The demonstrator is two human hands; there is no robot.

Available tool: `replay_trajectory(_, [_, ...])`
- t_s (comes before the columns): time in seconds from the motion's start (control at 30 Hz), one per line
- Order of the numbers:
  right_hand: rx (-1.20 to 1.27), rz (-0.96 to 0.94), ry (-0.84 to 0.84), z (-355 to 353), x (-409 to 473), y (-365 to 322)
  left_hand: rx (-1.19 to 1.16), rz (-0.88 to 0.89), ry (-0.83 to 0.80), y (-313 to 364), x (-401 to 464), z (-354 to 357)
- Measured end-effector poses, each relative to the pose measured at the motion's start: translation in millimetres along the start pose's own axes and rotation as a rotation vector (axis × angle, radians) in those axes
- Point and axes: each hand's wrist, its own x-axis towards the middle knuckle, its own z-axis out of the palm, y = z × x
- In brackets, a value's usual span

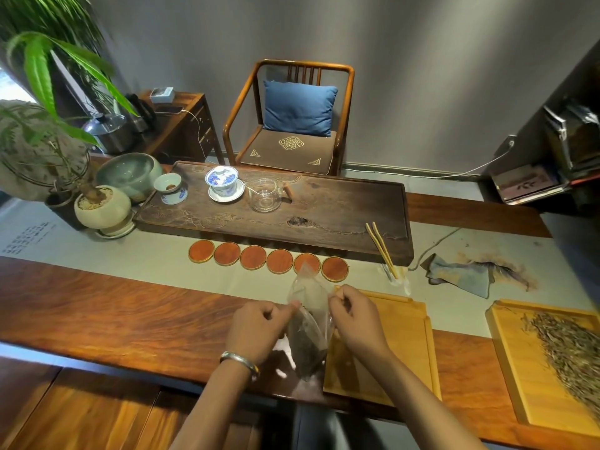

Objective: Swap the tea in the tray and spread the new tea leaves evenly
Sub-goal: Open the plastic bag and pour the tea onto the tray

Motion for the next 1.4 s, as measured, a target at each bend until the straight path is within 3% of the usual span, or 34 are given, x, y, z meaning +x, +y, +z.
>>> replay_trajectory(0.27, [-0.053, 0.025, -0.042, 5, -2, -4, 0.062, 0.028, -0.092, 20, -7, 16])
replay_trajectory(0.6, [-0.243, -0.136, 0.017, -27, -2, 2, 0.115, -0.012, 0.029, 10, -3, -13])
replay_trajectory(0.87, [-0.010, -0.007, -0.126, -22, -16, 15, 0.042, 0.005, 0.043, 13, -5, 1])
replay_trajectory(1.03, [-0.148, 0.075, -0.184, 5, -53, 52, -0.017, 0.021, 0.022, 9, -8, 5])
replay_trajectory(1.27, [-0.004, 0.150, -0.095, 55, -39, 64, -0.087, 0.052, -0.021, 6, -15, 6])
replay_trajectory(1.4, [-0.058, 0.113, -0.082, 48, -27, 67, -0.142, 0.017, -0.035, -3, -20, -4])
